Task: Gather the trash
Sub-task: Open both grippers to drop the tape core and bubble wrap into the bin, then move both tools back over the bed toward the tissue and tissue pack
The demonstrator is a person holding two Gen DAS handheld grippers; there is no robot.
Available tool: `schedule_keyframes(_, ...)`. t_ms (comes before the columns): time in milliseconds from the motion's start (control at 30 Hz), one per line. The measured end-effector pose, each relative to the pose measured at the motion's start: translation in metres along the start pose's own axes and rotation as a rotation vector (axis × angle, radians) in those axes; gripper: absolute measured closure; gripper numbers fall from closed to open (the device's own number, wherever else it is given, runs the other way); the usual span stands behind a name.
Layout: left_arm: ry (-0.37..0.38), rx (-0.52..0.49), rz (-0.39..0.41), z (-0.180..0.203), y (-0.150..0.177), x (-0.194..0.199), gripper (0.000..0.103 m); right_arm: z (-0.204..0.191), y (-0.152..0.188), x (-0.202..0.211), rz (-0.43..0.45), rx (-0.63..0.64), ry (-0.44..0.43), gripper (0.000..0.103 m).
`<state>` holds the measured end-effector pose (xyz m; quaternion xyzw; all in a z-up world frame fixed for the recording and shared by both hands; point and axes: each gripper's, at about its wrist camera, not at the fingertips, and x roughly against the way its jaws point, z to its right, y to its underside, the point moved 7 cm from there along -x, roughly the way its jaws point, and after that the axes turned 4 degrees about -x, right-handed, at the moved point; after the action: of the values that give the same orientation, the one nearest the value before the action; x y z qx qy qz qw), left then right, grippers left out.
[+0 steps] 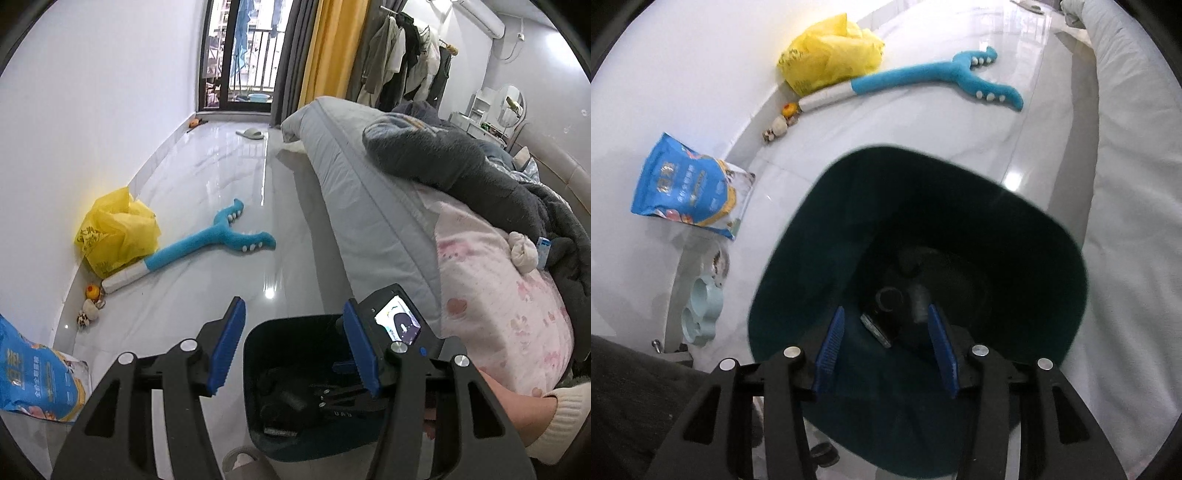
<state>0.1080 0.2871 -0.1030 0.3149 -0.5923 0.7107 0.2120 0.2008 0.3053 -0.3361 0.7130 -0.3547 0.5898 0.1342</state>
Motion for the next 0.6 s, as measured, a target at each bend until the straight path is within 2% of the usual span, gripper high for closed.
schedule_keyframes(233, 0.004, -0.004, 0.038, 0.016, -0.019, 0.008, 0.045, -0.003, -0.005, 0.041, 0.085, 0.015, -0.041, 0.047)
schedule_keyframes(367, 0.003, -0.013, 0.062, 0.028, -0.031, 0.013, 0.045, -0.003, -0.005, 0.068, 0.144, 0.024, -0.067, 0.047)
schedule_keyframes(600, -0.038, -0.064, 0.097, 0.051, -0.050, 0.020, 0.044, 0.016, -0.003, 0.118, 0.269, 0.015, -0.085, 0.043)
